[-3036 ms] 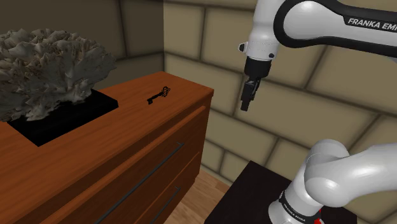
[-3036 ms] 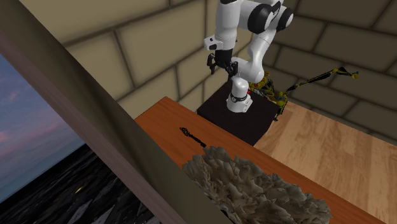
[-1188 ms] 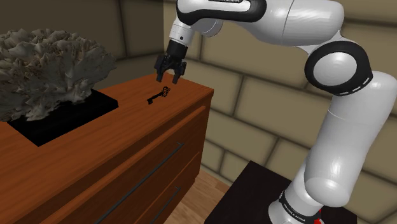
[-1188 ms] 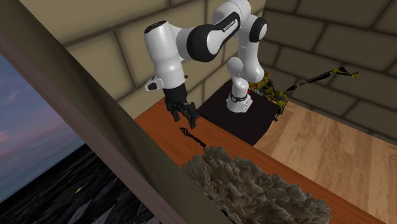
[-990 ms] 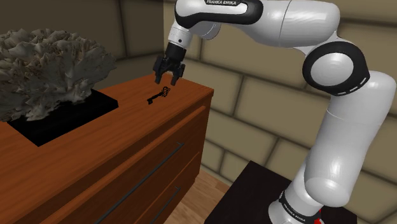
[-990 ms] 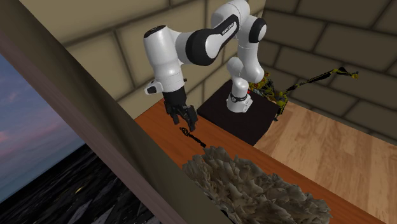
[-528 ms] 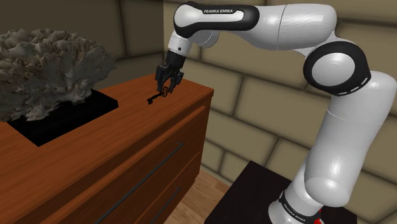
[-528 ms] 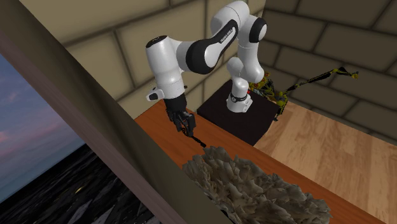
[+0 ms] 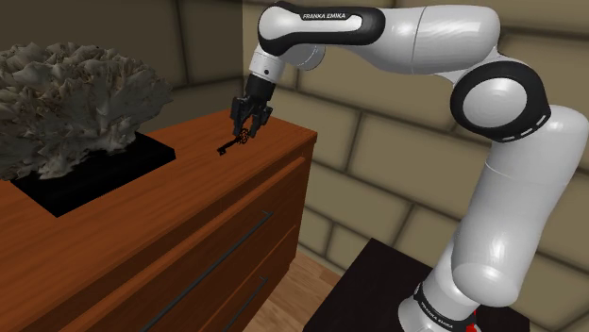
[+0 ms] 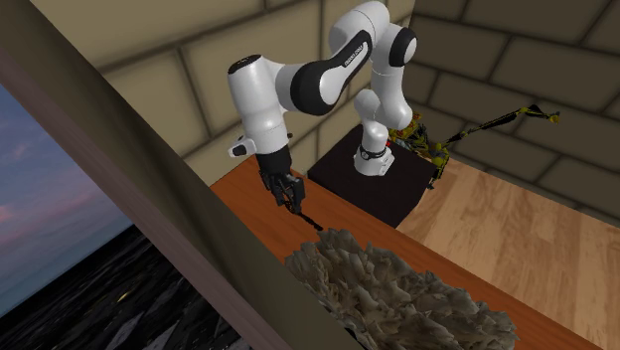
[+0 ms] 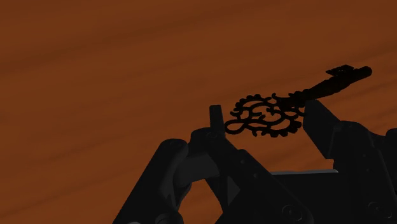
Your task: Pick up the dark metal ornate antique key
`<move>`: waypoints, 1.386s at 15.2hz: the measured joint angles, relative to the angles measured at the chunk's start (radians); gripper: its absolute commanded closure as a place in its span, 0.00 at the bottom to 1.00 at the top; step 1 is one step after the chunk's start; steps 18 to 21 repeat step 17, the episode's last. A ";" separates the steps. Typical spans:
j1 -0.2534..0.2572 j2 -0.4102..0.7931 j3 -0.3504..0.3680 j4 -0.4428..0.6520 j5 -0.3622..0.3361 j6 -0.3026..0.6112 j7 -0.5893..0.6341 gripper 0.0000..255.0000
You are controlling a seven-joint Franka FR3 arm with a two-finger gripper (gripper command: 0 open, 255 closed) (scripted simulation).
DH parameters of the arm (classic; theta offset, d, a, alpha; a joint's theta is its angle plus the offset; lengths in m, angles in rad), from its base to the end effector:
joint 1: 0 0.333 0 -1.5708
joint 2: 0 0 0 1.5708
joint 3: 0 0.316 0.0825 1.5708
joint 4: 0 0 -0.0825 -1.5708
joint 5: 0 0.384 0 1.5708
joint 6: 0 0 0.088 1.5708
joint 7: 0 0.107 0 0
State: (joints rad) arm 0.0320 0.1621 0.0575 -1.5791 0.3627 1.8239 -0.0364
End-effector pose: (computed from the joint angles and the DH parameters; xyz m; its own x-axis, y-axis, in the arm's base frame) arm 0.6174 0.0819 0.5540 0.9963 0.0329 0.0790 0.0590 -0.9327 -0.3557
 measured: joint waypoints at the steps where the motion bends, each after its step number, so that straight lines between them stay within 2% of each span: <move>1: 0.000 -0.001 0.000 -0.001 0.000 0.000 0.000 1.00; 7: -0.002 0.007 -0.001 0.070 -0.006 -0.064 0.020 1.00; 16: -0.005 0.040 -0.002 0.238 -0.013 -0.192 0.062 1.00; 21: -0.005 0.042 -0.002 0.248 -0.013 -0.200 0.066 1.00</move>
